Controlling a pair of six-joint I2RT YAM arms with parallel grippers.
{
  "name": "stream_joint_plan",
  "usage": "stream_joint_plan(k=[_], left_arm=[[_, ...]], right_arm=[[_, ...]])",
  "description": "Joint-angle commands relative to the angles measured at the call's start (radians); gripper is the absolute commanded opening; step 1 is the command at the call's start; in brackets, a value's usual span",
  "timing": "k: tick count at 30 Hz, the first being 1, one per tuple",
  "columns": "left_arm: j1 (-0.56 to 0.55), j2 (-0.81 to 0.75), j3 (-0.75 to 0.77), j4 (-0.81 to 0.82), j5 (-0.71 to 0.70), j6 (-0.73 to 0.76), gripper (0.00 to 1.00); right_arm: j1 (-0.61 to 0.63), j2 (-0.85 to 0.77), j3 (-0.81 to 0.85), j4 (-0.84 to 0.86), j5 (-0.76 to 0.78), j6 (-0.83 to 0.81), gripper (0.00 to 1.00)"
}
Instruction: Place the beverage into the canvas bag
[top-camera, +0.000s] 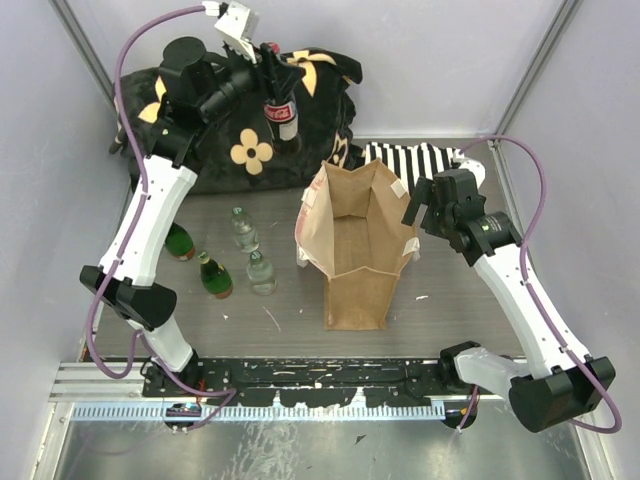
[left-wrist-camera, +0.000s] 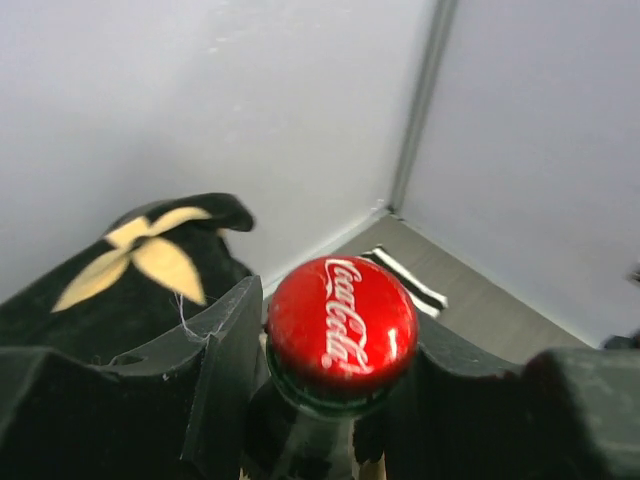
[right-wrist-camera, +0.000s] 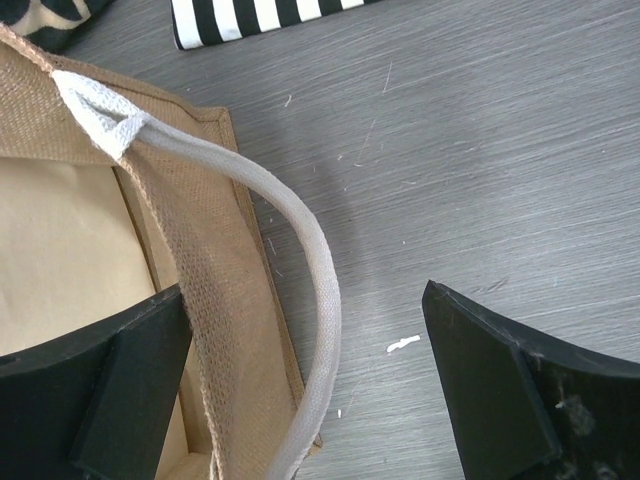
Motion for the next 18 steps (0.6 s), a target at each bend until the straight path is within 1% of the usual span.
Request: stream_joint_plan(k=[1,5,10,18], left_arm=[[-0.053,-0.019,0.047,0.020,0.148,-0.050,0.00],[-0.129,-0.061,-0.026,0.035,0.177,-0.064,0.00],[-0.214,-0.076,-0.130,0.119,0.177,-0.095,0.00],[-0.275,-0.038,-0.337,0.298,0.181,-0.138,0.00]], right_arm=[[-0.002,-0.061,-0.021,0.045,-0.004,0.022,1.00],[-0.002,-0.095,-0.043,0.039,-0.002,0.040,1.00],[-0.002,-0.127,-0.056,0.024,0.003,0.057,1.00],[-0.002,-0.168,-0.058,-0.014,0.020,0.090,1.00]])
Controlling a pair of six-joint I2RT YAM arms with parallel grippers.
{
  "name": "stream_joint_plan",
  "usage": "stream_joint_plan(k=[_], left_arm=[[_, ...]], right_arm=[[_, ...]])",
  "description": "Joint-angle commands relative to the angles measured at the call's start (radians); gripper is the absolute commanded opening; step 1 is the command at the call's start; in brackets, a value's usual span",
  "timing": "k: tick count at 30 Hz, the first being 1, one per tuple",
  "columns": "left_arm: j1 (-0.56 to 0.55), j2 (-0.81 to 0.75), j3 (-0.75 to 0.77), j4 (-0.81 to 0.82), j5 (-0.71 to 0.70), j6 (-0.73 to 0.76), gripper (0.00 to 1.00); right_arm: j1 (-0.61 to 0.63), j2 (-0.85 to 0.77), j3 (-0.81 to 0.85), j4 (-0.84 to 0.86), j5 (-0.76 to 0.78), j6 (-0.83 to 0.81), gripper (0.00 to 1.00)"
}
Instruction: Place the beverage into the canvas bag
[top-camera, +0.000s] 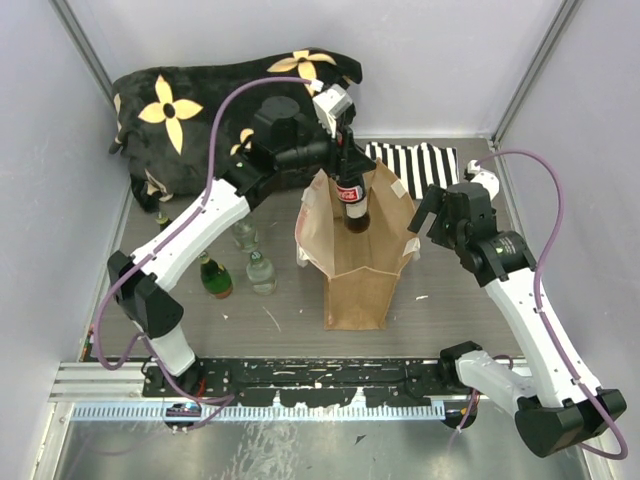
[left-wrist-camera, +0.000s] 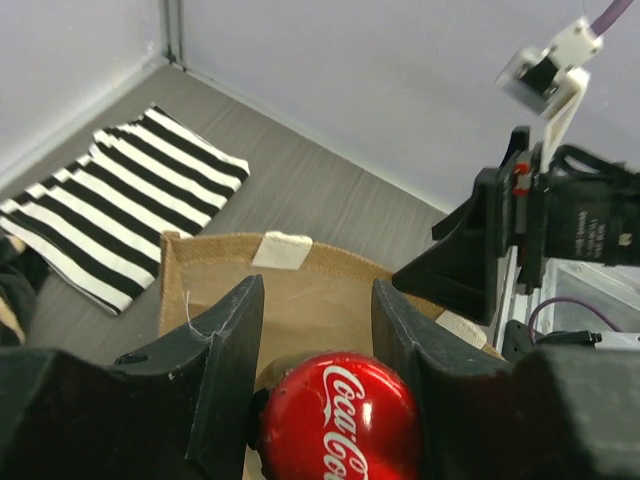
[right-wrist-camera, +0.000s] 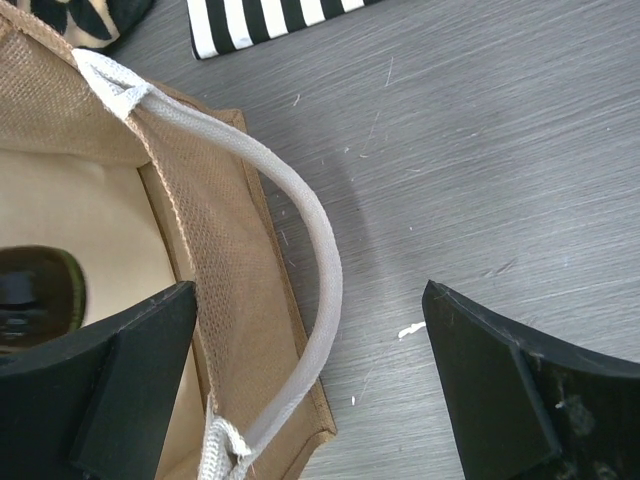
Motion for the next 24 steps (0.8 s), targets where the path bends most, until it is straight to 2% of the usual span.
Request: stream_joint_plan(k=[1,6,15,24], left_arm=[[-0.012,-0.024,-0.063,0.280,0.020,-0.044,0.00],[-0.025,0.043,-0.134,0.388,0.017,-0.062,0.00],[-0.032,0.214,-0.084,0.474,-0.007,-0.057,0.00],[-0.039,0.313,-0.033,0.489,-0.012,0.078,0.00]], right_arm=[[-0.002,-0.035,0.003,-0.007,0.027,0.039,1.00],[-0.002,-0.050,0.005,-0.027,0.030,0.054,1.00],[-0.002,-0.063,0.025,-0.071,0.040,0.053,1.00],[-0.001,-0.094,0.025,-0.116,0.066,0.048,1.00]])
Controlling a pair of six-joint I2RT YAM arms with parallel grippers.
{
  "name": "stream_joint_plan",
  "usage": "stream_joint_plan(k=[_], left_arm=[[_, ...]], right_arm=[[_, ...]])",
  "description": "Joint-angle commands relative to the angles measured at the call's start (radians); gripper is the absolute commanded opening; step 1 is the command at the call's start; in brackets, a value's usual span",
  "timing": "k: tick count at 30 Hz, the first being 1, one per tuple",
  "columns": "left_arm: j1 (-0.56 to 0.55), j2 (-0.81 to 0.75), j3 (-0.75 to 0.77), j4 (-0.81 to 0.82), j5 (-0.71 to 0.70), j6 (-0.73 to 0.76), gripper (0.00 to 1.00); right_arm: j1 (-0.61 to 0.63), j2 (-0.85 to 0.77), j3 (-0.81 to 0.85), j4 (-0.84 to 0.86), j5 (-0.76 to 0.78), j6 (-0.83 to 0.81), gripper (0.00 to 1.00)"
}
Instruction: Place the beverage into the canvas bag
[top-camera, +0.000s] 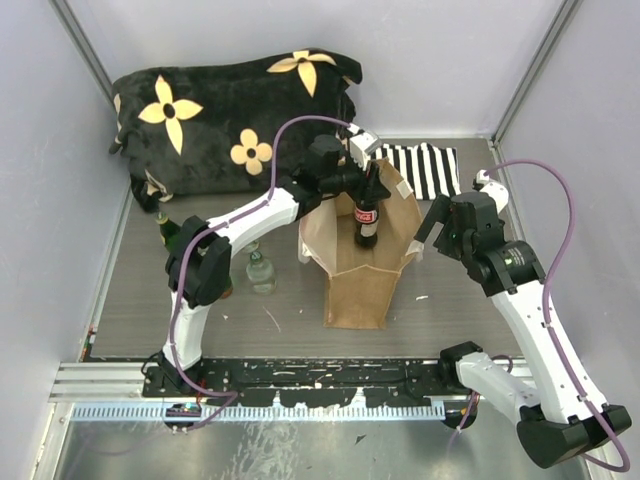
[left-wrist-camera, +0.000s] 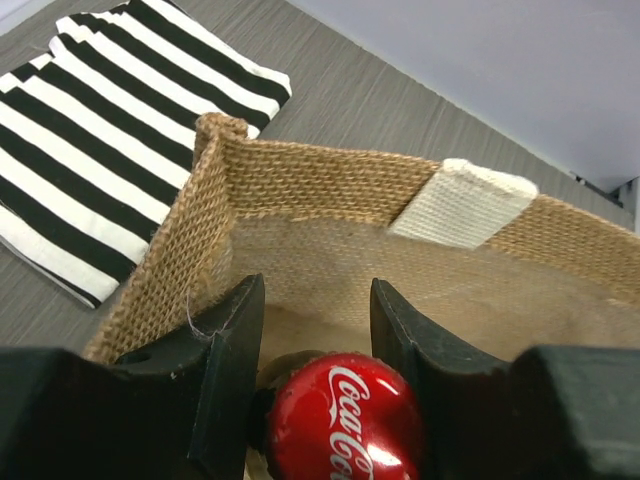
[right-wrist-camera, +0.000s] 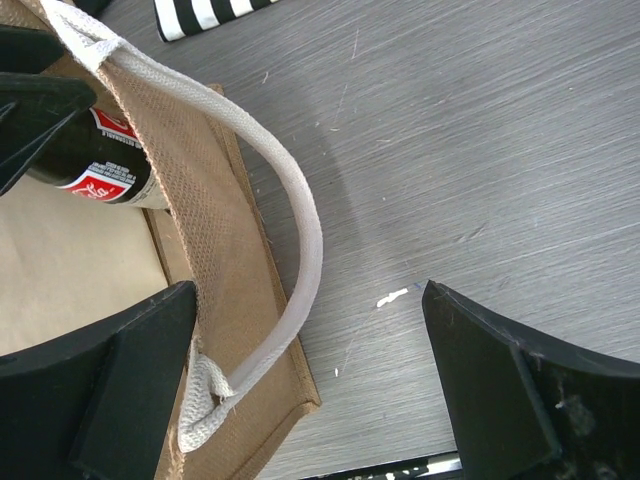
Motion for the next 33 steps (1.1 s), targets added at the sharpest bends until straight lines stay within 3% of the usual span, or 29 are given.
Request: stream_joint_plan(k=[1,10,33], left_arm=[[-0.010,-0.018,0.100,0.161,0.017,0.074,0.00],[-0.039,-0.050,0.025,0.244,0.007,0.161,0.00],[-0.074,-0.027,-0.094,0.323,-0.032,0.166,0.01]], right_arm=[[-0.001,-0.034,0.024,-0.011,0.041,0.005,1.00],[-0.002,-0.013,0.024,-0.006,0.041,-0.008,1.00],[-0.001,-0.020,0.016,-0.018,0.035,-0.003,1.00]])
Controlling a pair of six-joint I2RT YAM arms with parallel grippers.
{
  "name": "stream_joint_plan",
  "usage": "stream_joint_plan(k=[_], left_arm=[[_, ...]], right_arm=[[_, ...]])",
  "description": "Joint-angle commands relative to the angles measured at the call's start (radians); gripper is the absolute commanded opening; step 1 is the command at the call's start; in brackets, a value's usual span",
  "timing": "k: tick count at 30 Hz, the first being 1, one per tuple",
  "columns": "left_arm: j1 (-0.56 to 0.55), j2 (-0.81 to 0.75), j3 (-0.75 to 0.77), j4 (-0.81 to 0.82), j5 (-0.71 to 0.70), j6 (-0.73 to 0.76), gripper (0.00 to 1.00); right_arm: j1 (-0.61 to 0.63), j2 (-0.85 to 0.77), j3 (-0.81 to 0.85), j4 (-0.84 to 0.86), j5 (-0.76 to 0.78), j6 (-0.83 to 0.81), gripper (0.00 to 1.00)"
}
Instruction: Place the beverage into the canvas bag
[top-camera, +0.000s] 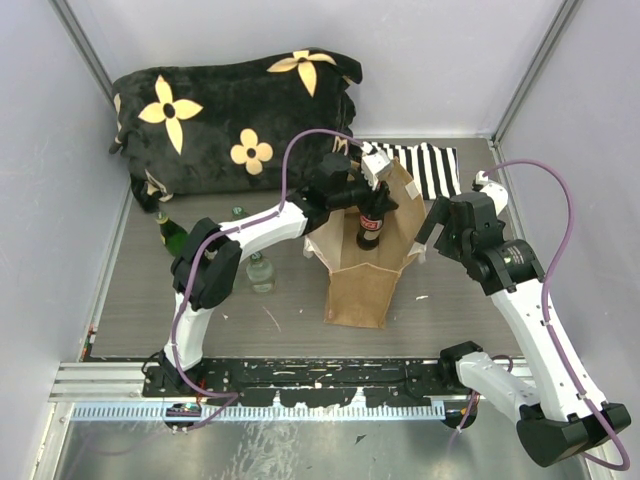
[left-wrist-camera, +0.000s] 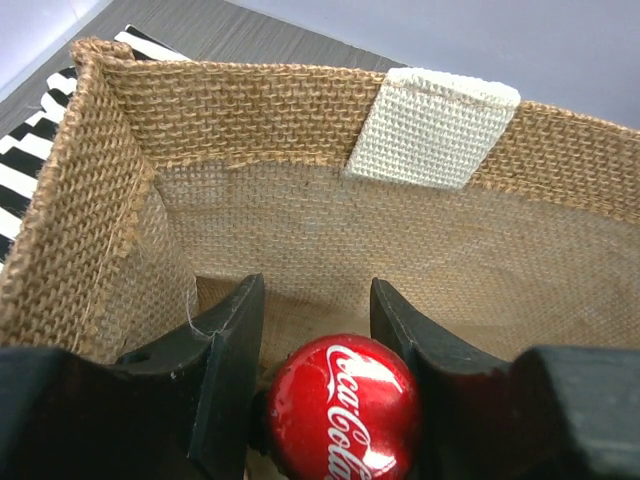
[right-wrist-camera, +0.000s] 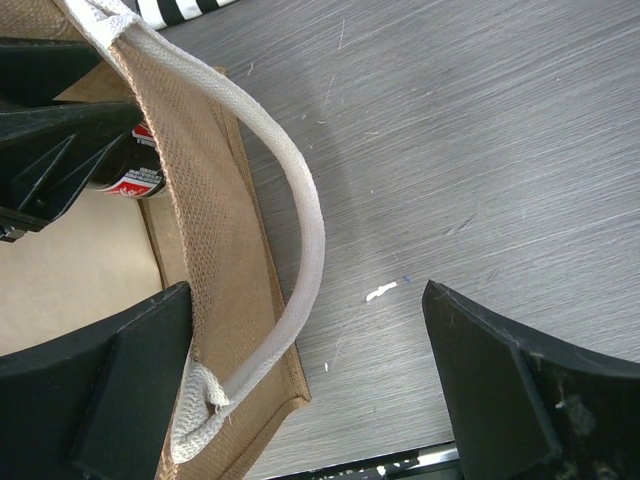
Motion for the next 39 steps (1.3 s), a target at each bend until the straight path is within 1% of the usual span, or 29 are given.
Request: stream_joint_plan(k=[1,4,5,6,7,11,16,17,18,22,25,27,28,30,34,39], left_arm=[[-0.015,-0.049,0.011,0.147,-0.005,0.002,0.04],[-0.019,-0.054,0.012,0.148,-0.007,-0.001,0.38],[-0.019,-0.059,0.010,0.148,-0.006,-0.001,0.54],[-0.019,-0.064,0.007,0.150,-0.005,0.000,0.66],[-0.019,-0.069,0.005,0.151,-0.005,0.000,0.72],[-0.019,-0.093,-0.010,0.143,-0.002,-0.012,0.86],[-0.019,-0.157,-0.021,0.120,-0.015,-0.023,0.87],[-0.016,-0.178,-0.018,0.107,-0.024,-0.022,0.90],[-0.014,-0.200,-0.012,0.090,-0.032,-0.025,0.91],[0.022,-0.312,0.027,-0.029,-0.051,-0.075,0.91],[0.085,-0.398,0.067,-0.185,-0.062,-0.107,0.92],[0.155,-0.448,0.098,-0.313,-0.070,-0.134,0.92],[0.211,-0.473,0.114,-0.383,-0.075,-0.146,0.92],[0.299,-0.514,0.129,-0.553,-0.093,-0.134,0.93],[0.498,-0.597,0.090,-0.834,-0.155,-0.076,0.94],[0.730,-0.606,0.091,-1.121,-0.224,-0.059,0.93]], right_arm=[[-0.002,-0.021,0.018,0.009,0.019,-0.001,1.00],[-0.001,-0.020,0.018,0.009,0.019,-0.003,1.00],[-0.001,-0.019,0.018,0.010,0.019,-0.005,1.00],[-0.002,-0.016,0.018,0.010,0.018,-0.005,1.00],[-0.002,-0.014,0.019,0.010,0.017,-0.007,1.00],[-0.001,-0.007,0.020,0.020,0.011,-0.008,1.00],[-0.001,0.002,0.021,0.028,0.005,-0.007,1.00],[-0.001,0.002,0.021,0.030,0.006,-0.010,1.00],[-0.001,0.003,0.021,0.031,0.006,-0.009,1.00],[-0.002,0.003,0.012,0.045,0.003,-0.009,1.00],[-0.002,0.007,0.012,0.058,0.002,-0.010,1.00],[-0.001,0.011,0.013,0.068,0.003,-0.014,1.00],[-0.002,0.014,0.013,0.073,0.004,-0.017,1.00],[-0.001,0.019,0.015,0.081,0.004,-0.024,1.00],[-0.001,0.038,0.011,0.098,0.000,-0.039,1.00],[-0.002,0.068,-0.024,0.155,-0.045,-0.054,1.00]])
